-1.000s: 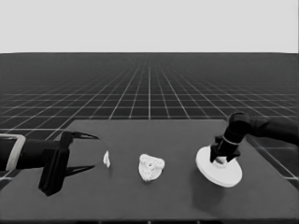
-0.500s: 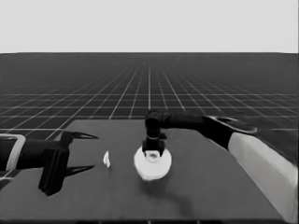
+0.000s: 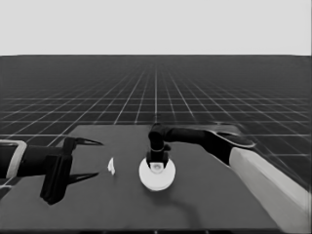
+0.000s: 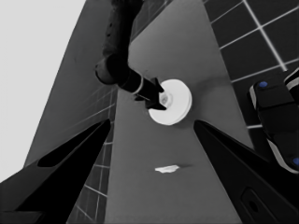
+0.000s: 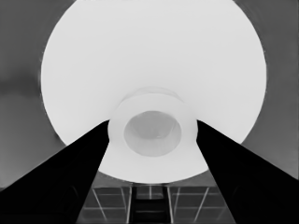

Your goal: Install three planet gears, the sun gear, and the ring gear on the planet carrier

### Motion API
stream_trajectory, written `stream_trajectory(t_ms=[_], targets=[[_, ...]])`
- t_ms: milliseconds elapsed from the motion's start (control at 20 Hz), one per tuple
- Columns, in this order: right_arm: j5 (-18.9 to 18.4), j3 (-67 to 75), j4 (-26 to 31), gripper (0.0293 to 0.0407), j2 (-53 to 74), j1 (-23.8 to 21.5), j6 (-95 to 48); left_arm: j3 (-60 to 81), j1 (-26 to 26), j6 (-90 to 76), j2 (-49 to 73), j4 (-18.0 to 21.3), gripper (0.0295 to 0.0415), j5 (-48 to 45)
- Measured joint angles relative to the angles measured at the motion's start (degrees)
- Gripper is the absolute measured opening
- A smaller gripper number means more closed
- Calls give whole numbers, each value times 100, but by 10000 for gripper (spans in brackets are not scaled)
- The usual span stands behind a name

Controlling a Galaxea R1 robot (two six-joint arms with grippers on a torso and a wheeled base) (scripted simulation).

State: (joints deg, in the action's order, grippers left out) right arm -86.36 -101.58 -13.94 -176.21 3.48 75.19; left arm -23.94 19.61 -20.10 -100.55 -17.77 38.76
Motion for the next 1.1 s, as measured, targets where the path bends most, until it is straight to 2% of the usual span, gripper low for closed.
stream_trajectory(t_ms=[1100], targets=[[9, -20, -17, 348, 3, 99, 821, 0, 0, 0, 0, 0, 385, 0]])
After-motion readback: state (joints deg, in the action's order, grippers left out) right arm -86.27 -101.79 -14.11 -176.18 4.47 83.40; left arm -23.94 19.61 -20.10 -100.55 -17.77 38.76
